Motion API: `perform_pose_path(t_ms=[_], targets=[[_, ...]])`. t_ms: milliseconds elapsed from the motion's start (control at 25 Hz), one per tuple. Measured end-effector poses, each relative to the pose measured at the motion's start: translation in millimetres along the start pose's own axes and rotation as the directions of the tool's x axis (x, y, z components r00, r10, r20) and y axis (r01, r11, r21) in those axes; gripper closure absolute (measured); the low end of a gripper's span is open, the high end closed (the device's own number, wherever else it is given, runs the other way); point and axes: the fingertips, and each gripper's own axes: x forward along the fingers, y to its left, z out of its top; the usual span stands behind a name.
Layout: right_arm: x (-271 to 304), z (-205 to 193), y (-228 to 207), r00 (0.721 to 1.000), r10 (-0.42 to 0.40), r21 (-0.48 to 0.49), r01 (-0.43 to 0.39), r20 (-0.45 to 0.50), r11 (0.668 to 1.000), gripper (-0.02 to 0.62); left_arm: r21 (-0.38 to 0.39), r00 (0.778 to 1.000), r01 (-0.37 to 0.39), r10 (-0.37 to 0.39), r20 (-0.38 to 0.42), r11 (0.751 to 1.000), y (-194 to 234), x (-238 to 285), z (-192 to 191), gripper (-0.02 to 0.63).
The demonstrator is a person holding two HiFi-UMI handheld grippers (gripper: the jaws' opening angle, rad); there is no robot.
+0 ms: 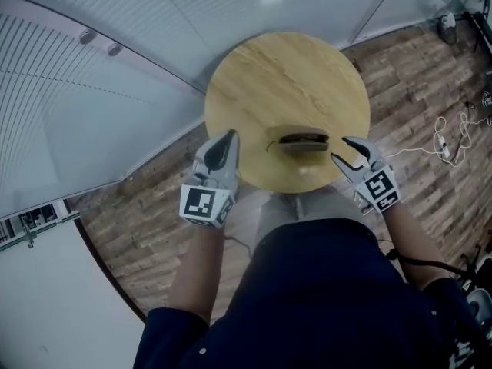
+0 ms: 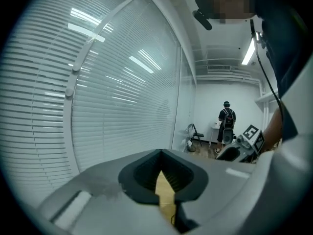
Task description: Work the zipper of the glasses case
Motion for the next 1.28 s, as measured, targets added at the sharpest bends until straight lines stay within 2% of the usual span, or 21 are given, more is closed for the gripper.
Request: perform_pose_path(t_ms=[160,320,480,640,760,880,1160,1280], targets=[[32,-20,-6,0.994,0.098,-0.046,-0.101,-0.056,0.994,0.278,-0.033,1.000,-0.011,0.010,-0.027,0.999,-3,18,-13,0.604],[54,-35,-5,0.981,0.178,-0.061,-0.183,-0.079,0.981,0.200,-0.051,0.999,-0.012,0.010,-0.035,0.999,-8,36,-16,0.604],[72,-47,-2,0.970,0.221,-0.070,-0.229,-0.102,0.971,0.154,-0.043,0.998,-0.014,0.011,-0.065,0.999,-11,53,-26,0.604],[89,-59,3,0.958,0.257,-0.074,-0.267,-0.128,0.961,0.132,-0.025,0.996,-0.019,0.017,-0.085,1.000,-9,62,-38,0.604],[100,-69,2,0.949,0.278,-0.075,-0.291,-0.147,0.954,0.126,-0.067,0.994,-0.051,0.044,-0.098,0.996,-10,64,-42,0.604],[113,-78,5,0.939,0.302,-0.062,-0.315,-0.162,0.947,0.123,-0.033,0.991,-0.047,0.042,-0.130,0.998,-8,63,-57,0.604],[138,-96,-2,0.922,0.340,-0.087,-0.360,-0.184,0.929,0.120,-0.102,0.983,-0.080,0.062,-0.175,0.992,-15,77,-74,0.604],[147,-101,4,0.907,0.364,-0.130,-0.396,-0.211,0.909,0.120,-0.118,0.982,-0.082,0.060,-0.179,0.990,-15,78,-79,0.604]])
